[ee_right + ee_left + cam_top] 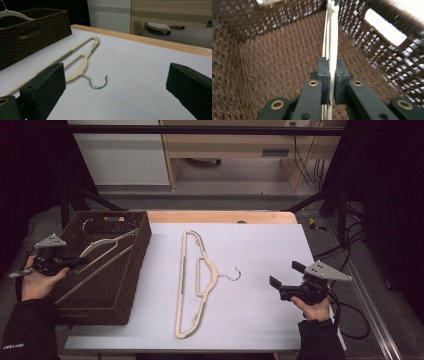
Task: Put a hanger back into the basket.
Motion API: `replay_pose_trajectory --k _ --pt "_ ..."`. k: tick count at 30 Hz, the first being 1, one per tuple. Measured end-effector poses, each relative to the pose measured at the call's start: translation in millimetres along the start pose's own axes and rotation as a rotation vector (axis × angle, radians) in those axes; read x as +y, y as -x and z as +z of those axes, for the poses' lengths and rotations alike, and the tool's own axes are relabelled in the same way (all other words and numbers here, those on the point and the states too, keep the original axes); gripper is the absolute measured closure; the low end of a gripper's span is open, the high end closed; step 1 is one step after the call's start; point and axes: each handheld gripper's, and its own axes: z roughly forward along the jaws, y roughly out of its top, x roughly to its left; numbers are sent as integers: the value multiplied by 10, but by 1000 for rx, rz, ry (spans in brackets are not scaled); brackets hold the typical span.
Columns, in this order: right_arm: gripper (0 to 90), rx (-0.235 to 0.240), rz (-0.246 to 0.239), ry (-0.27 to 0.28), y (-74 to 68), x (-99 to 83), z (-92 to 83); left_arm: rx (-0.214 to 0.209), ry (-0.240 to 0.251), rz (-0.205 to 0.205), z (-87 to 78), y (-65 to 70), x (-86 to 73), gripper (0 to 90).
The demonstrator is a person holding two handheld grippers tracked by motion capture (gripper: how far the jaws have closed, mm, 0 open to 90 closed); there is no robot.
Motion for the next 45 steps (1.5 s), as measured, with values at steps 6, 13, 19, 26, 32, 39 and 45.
replay_pose_trajectory --k 6,13,19,26,32,39,45 --pt "28 2 -1 -3 -8 -3 9 41 -62 -61 58 -46 -54 833" --pt "28 5 1 2 -7 3 1 126 -21 -124 -55 -63 -77 725" --pt "28 9 -3 1 -19 5 2 174 82 -152 -331 10 -45 649" --pt "29 2 -1 3 -25 12 1 150 260 -114 -688 305 94 568" --pt "29 6 -6 11 -39 29 -7 110 384 -67 -785 666 211 431" --pt "32 5 -14 18 -57 45 -10 15 499 -38 -694 1119 289 222" --pt "35 14 -18 14 -81 52 39 -55 521 -6 -482 1501 308 112"
